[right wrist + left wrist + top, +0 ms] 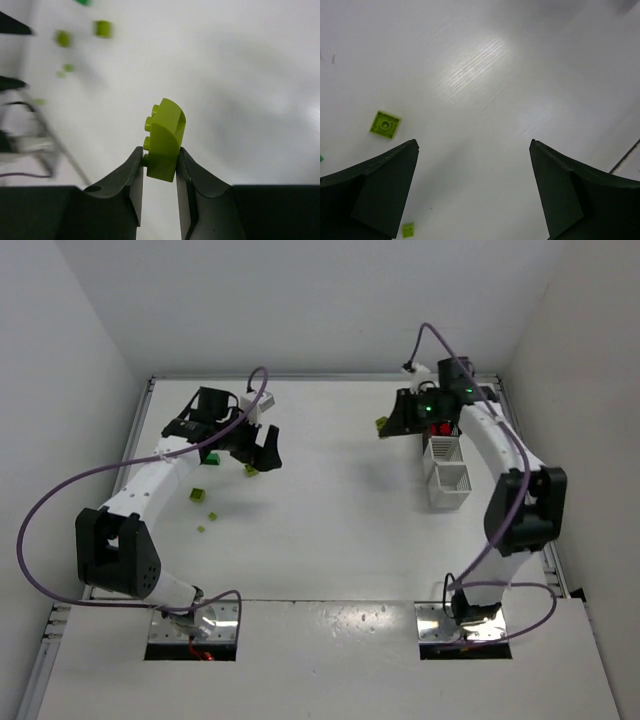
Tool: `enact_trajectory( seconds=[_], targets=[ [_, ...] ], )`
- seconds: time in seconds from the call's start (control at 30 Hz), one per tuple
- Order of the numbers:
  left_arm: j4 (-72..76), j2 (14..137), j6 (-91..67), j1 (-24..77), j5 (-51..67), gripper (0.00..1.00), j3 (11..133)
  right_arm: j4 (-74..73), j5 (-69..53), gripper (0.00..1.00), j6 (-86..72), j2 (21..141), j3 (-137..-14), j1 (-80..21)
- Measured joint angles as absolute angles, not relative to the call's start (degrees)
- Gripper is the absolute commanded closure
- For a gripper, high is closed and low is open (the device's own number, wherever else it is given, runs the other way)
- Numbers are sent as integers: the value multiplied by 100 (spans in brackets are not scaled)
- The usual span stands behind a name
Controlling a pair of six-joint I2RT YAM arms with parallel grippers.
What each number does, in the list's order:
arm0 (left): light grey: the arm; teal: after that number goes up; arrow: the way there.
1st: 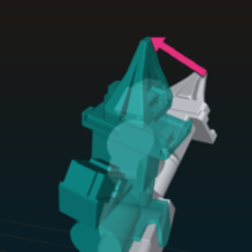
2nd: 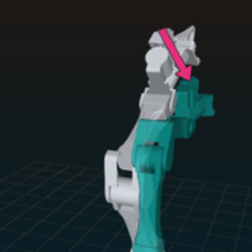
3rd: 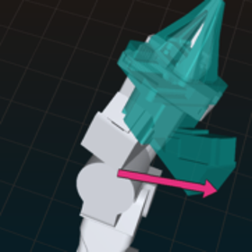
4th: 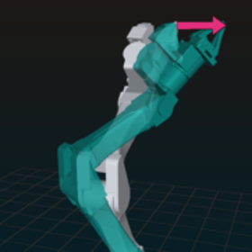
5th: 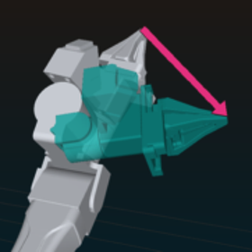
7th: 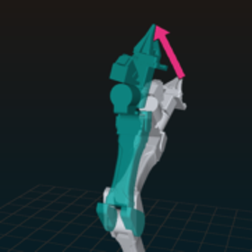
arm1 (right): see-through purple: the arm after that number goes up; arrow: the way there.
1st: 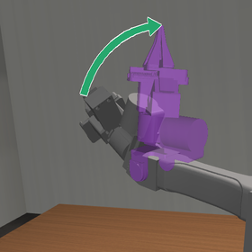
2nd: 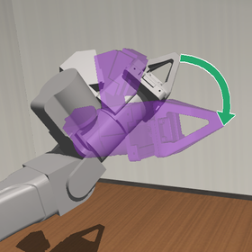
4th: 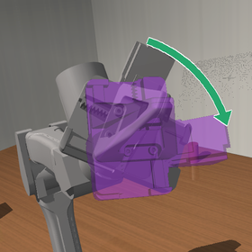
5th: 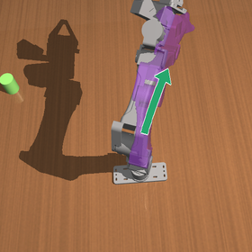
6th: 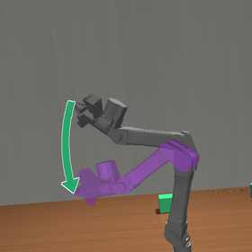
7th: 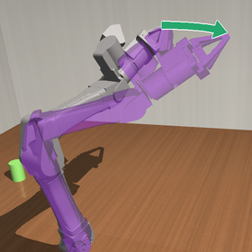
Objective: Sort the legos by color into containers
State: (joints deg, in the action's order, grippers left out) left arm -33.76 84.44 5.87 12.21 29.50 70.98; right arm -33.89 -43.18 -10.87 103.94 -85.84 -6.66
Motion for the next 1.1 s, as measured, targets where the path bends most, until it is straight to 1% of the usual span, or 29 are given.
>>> enact_trajectory(
  seconds=[0.07,0.17,0.3,0.43,0.7,0.8,0.83,0.87,0.97,1.0,1.1],
  targets=[
    [-3365,8462,499,1234,2698,0,7111,-3981,-3555,100,-296,9848,-8586,-438],
    [-3247,8534,340,1288,2320,0,7111,-4624,-2770,100,633,9251,-8541,-301],
    [-3094,8764,220,1304,1925,0,7181,-5111,-1938,100,1457,8925,-8256,-137],
    [-3127,9218,244,1304,1734,0,7531,-5398,-1269,100,1946,9190,-8108,134],
    [-3131,9428,294,1304,1376,0,7728,-5472,-534,100,2285,10250,-8794,316],
    [-3131,9428,294,1304,1282,0,7728,-5400,-336,83,2322,10414,-9032,316],
    [-3131,9428,294,1304,1251,0,7728,-5382,-285,70,2338,10455,-9085,309],
    [-3133,9430,294,1304,1236,0,7728,-5376,-239,64,2342,10492,-9124,283],
    [-3133,9439,296,1304,1194,0,7728,-5336,-115,56,2364,10586,-9133,255],
    [-3131,9450,305,1304,1177,0,7728,-5334,-82,56,2373,10613,-9133,246],
    [-3138,9533,390,1304,1146,0,7728,-5336,-32,50,2388,10663,-9135,209]
  ],
)
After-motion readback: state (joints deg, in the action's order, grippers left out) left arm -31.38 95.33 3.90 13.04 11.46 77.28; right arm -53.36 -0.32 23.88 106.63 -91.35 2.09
